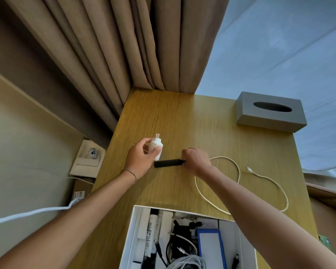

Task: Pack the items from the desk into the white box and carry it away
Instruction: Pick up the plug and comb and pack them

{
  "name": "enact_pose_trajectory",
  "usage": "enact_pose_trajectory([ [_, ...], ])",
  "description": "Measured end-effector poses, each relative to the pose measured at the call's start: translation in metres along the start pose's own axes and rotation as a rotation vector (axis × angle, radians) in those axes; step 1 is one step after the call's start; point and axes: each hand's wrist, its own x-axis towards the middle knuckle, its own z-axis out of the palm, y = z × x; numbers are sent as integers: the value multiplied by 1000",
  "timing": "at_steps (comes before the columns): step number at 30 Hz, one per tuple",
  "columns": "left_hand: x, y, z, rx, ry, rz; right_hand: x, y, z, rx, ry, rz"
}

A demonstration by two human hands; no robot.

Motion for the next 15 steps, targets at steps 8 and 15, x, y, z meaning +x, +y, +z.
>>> enact_pose_trajectory([
  [8, -33, 21, -28, -490, 44, -153, 13, -3, 13, 16, -71, 22],
  [15, -64, 18, -41, -626, 64, -233, 10, -16, 6, -45, -146, -26],
])
